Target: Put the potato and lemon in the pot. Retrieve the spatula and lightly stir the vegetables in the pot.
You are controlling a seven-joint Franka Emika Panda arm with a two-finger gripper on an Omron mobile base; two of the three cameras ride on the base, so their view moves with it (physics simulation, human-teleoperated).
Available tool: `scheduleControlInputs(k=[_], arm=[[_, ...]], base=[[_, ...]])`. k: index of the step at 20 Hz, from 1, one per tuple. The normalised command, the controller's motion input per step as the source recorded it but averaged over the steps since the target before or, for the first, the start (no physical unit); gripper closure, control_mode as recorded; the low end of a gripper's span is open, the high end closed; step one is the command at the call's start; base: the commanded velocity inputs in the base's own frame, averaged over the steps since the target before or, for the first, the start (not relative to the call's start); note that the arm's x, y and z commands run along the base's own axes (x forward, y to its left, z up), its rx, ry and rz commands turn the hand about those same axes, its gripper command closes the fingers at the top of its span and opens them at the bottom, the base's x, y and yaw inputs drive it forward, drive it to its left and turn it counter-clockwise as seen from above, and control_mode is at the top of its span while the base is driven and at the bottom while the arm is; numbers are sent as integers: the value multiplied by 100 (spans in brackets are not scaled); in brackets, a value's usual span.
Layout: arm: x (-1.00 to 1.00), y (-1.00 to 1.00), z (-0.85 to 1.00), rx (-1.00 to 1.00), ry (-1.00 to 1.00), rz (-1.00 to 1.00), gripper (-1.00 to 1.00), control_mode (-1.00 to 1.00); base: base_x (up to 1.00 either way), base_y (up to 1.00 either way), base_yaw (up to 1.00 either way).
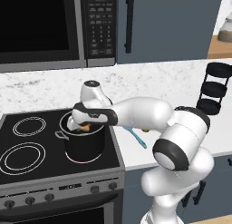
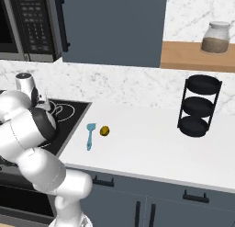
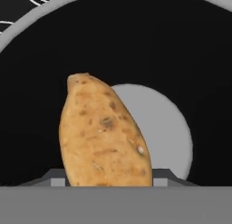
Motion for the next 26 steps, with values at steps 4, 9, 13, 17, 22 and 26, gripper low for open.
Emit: scheduleControlInputs(k=[4,9,13,17,22,26], arm=[[17,6,-26,0,0,0,100,-100],[15,7,-24,0,1,0,100,-100],[12,8,-22,-1,1,0,100,-100],[4,1,-15,0,0,0,100,-100],[3,2,-6,0,2,0,100,-100],[0,0,0,0,0,0,-100,-100]], base=[[0,0,0],[0,0,0],[0,0,0],[0,0,0],[0,0,0],[0,0,0]])
